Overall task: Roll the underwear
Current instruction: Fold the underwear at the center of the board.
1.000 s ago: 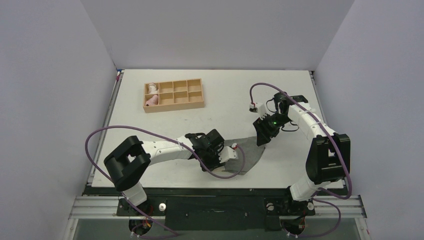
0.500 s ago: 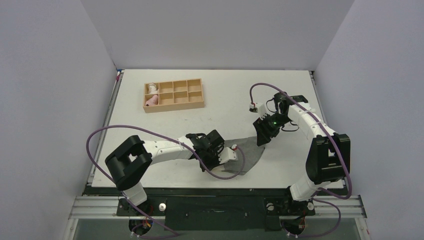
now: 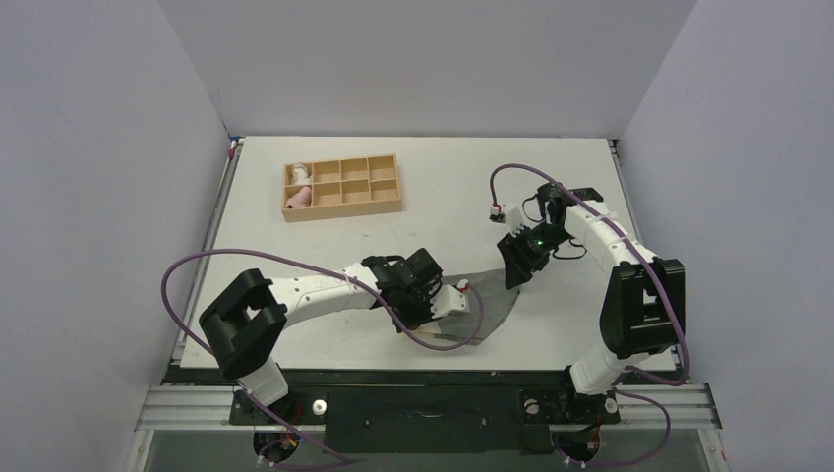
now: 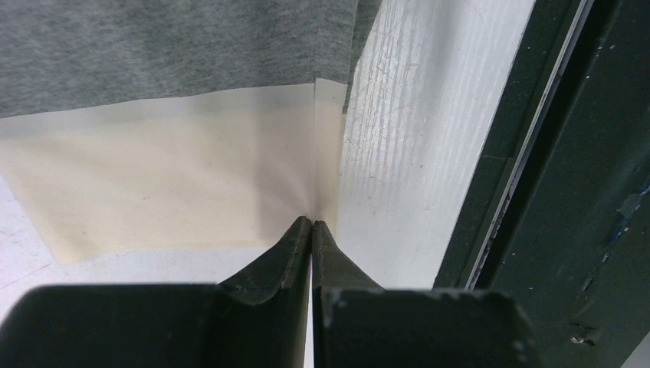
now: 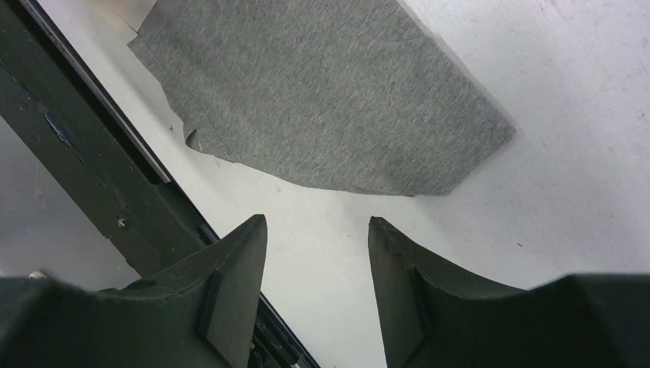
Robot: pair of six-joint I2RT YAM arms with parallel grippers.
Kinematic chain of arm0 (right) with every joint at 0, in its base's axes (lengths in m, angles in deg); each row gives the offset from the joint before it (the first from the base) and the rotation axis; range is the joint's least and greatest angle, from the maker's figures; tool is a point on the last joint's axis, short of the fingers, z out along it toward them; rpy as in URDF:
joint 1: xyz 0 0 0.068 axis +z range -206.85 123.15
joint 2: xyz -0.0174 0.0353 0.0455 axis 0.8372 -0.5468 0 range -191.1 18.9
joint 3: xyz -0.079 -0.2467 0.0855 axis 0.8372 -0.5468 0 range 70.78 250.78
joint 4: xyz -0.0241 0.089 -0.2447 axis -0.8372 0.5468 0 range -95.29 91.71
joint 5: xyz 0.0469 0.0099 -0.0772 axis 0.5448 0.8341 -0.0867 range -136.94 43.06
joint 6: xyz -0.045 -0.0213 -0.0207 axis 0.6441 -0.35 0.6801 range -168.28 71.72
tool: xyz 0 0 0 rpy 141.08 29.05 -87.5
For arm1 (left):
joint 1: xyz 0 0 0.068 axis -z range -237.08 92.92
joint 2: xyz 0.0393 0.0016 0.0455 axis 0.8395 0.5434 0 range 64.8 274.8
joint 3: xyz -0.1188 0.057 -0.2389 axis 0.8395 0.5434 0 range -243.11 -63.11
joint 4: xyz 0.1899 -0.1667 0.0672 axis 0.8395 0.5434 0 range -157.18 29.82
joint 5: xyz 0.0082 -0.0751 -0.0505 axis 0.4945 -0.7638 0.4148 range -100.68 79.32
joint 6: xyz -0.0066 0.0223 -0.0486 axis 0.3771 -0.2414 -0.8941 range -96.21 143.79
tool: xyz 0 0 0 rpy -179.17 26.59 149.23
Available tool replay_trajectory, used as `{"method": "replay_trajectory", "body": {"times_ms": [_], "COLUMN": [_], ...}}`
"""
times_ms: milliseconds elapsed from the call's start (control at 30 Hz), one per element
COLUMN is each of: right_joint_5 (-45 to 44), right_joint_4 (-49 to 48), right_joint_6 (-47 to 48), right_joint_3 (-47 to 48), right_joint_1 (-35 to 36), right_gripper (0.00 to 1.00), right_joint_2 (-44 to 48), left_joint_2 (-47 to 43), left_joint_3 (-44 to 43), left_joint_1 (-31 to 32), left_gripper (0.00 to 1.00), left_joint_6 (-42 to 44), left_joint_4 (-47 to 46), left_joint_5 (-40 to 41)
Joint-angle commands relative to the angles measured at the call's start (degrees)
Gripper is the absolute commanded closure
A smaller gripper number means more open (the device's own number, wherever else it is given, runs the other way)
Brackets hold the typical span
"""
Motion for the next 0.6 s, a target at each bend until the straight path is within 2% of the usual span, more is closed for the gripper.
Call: {"method": "replay_trajectory", "body": {"times_ms": [0, 267, 567], "right_joint_5": [0.3, 0.1, 0.1], "right_joint_4": [-0.4, -0.4, -0.3], "right_joint_6": [1.1, 1.2, 1.2], "right_joint_3": [0.2, 0.1, 0.2], "right_joint_1": [0.0, 0.1, 0.0], "right_gripper": [0.52, 0.52, 0.52], "right_joint_2": [-0.1, -0.3, -0.6], "left_joint_2": [-3.0, -4.7, -6.2], "left_joint_3": [-2.6, -2.1, -1.9], "left_joint_1": [0.1, 1.2, 2.5], "left_gripper": [1.0, 1.0, 1.0], "left_joint_6": [2.0, 4.8, 4.0], "left_joint_4": [3.0, 6.0, 5.7], "left_joint_5": [1.4, 6.7, 8.4]}}
